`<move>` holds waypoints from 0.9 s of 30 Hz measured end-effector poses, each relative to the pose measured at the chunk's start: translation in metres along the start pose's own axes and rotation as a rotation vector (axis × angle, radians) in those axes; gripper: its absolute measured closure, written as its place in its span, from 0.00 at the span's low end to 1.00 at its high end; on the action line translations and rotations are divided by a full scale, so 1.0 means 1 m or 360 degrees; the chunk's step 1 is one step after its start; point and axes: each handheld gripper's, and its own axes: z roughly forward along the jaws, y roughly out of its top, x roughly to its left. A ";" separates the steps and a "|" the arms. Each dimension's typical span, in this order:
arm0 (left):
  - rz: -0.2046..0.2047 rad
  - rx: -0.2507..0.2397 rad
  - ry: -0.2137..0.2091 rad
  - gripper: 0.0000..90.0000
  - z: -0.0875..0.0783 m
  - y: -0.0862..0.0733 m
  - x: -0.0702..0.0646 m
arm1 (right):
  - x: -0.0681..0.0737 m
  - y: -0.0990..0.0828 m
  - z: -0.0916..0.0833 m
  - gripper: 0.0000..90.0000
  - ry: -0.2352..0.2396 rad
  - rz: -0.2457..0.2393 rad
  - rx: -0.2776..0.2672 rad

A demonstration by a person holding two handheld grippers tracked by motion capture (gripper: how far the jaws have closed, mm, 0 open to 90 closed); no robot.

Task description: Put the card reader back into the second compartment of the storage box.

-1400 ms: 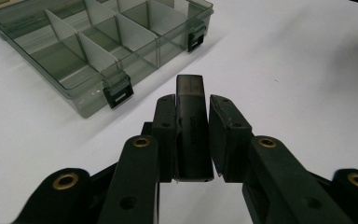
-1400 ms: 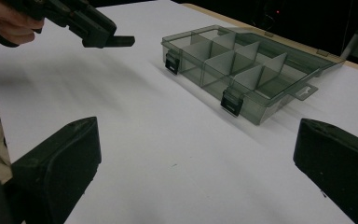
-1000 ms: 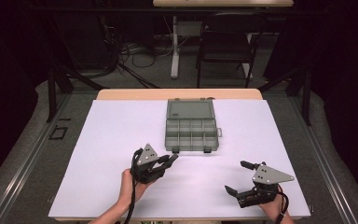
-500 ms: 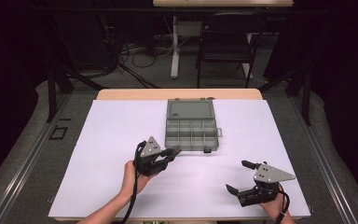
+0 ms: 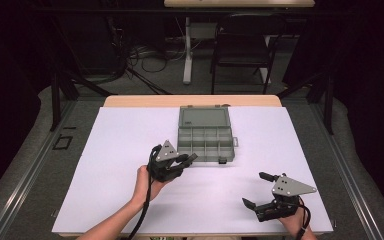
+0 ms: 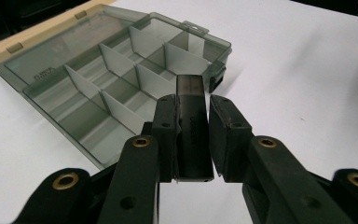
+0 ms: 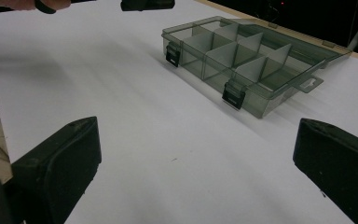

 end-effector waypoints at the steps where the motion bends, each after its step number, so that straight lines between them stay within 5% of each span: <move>1: 0.0006 -0.0004 0.0003 0.81 0.001 0.003 0.001 | 0.000 0.000 0.000 0.01 -0.0002 0.0000 0.0001; 13: 0.0041 0.0007 0.0025 0.81 0.009 0.026 0.008 | 0.000 0.000 0.000 0.01 -0.0014 -0.0003 0.0010; 27: -0.0008 0.0031 0.0069 0.81 0.026 0.044 0.026 | 0.000 0.000 -0.001 0.01 -0.0009 -0.0001 0.0008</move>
